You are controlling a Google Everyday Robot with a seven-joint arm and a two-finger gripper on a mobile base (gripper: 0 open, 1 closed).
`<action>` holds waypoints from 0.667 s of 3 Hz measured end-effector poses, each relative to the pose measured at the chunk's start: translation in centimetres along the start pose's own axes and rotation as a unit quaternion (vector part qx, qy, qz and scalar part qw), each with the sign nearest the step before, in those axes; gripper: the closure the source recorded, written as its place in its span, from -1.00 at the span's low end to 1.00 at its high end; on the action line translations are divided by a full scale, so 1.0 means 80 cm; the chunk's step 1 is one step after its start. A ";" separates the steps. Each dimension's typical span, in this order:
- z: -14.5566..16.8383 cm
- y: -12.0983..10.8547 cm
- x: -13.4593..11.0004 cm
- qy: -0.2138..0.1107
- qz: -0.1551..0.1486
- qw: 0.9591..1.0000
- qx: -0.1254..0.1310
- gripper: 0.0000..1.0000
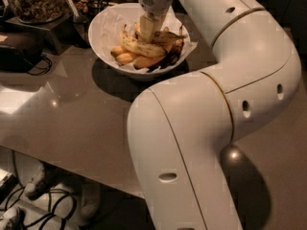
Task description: Pick banana from white bowl
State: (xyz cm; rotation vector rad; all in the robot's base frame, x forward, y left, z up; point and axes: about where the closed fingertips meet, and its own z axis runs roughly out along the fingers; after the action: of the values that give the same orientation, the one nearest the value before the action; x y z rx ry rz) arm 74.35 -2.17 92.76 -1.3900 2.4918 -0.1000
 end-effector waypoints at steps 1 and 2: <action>-0.002 -0.001 0.000 -0.001 0.000 1.000 0.000 1.00; -0.032 -0.007 0.009 -0.036 0.001 0.999 0.007 1.00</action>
Offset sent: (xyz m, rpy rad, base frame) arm -0.0379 -0.0293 0.0574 0.1199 -0.1006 0.0233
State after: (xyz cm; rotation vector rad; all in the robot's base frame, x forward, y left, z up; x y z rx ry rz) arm 73.70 -3.30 95.19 -1.3622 2.4300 -0.0656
